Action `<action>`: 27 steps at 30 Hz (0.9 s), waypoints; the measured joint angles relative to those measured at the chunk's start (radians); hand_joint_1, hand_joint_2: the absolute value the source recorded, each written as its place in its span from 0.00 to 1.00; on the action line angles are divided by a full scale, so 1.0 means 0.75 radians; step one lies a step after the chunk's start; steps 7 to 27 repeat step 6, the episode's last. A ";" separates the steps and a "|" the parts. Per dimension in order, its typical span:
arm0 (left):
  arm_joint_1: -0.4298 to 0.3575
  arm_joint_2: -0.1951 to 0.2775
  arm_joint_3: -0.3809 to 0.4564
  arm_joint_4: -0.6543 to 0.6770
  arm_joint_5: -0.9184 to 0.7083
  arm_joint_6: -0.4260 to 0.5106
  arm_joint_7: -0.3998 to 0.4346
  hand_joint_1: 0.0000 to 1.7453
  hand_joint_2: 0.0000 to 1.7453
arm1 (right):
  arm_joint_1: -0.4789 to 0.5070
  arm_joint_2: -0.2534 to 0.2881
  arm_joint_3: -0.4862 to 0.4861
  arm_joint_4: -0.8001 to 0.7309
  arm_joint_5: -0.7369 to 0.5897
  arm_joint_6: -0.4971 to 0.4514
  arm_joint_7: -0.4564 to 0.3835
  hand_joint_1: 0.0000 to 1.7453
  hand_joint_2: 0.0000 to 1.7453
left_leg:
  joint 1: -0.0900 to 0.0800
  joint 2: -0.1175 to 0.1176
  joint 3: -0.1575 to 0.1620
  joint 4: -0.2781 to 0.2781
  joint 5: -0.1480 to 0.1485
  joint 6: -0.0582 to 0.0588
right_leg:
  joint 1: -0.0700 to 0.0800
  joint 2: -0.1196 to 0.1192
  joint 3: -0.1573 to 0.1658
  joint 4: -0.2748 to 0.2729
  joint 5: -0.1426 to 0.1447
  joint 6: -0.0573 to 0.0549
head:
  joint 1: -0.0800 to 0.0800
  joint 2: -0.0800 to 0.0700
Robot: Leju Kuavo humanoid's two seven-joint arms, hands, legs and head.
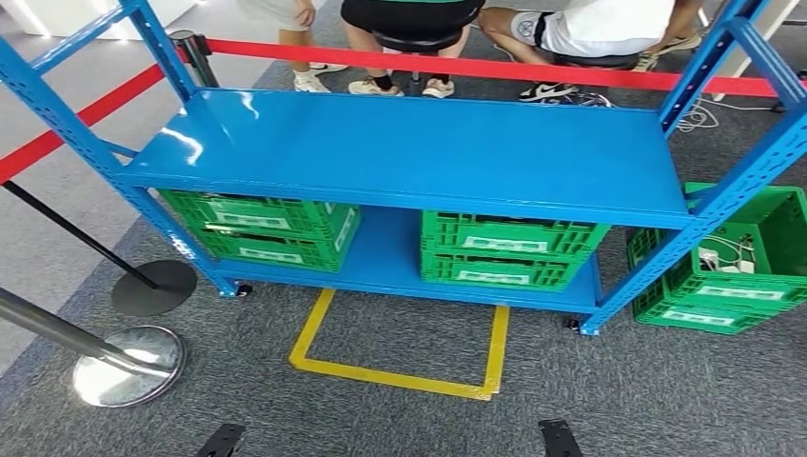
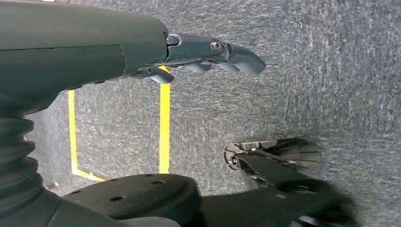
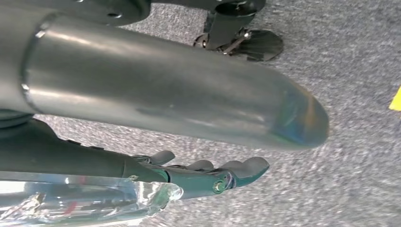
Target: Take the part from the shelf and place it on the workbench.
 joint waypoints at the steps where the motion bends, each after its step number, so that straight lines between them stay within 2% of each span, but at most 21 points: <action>1: 0.000 0.000 0.000 0.000 0.000 0.000 -0.001 0.00 1.00 | 0.002 0.000 0.000 0.000 0.000 0.000 -0.001 0.00 0.00 | 0.001 -0.001 0.003 -0.018 0.029 0.001 | -0.001 0.013 0.000 0.000 0.001 0.001 | 0.000 0.000; 2: -0.002 0.001 0.000 0.000 0.000 0.000 -0.002 0.00 1.00 | 0.003 0.000 0.000 0.000 0.000 -0.001 -0.002 0.00 0.00 | 0.001 -0.003 0.029 -0.081 0.077 0.002 | -0.002 0.024 0.001 0.000 0.002 0.002 | 0.000 0.000; 4: -0.007 0.000 0.000 0.000 0.000 -0.001 -0.005 0.00 1.00 | 0.003 0.001 0.000 0.000 0.001 -0.001 -0.003 0.00 0.00 | 0.007 -0.019 0.108 -0.260 0.163 0.003 | -0.001 0.041 -0.002 0.005 0.003 0.013 | -0.002 0.000; 5: -0.010 -0.001 0.000 0.000 0.000 -0.002 -0.006 0.00 0.75 | 0.002 0.001 0.000 0.000 0.002 0.000 -0.004 0.00 0.00 | 0.009 -0.029 0.136 -0.326 0.185 0.007 | 0.002 0.046 -0.005 0.007 0.003 0.020 | -0.002 0.000; 6: -0.012 -0.002 0.000 0.000 0.000 -0.003 -0.007 0.00 0.67 | 0.001 0.001 0.000 0.000 0.002 0.000 -0.004 0.00 0.00 | 0.011 -0.036 0.150 -0.358 0.191 0.008 | 0.004 0.049 -0.007 0.009 0.003 0.025 | -0.002 0.000; 27: -0.012 -0.002 0.000 0.000 0.000 -0.003 -0.007 0.00 0.67 | 0.001 0.001 0.000 0.000 0.002 0.000 -0.004 0.00 0.00 | 0.011 -0.036 0.150 -0.358 0.191 0.008 | 0.004 0.049 -0.007 0.009 0.003 0.025 | -0.002 0.000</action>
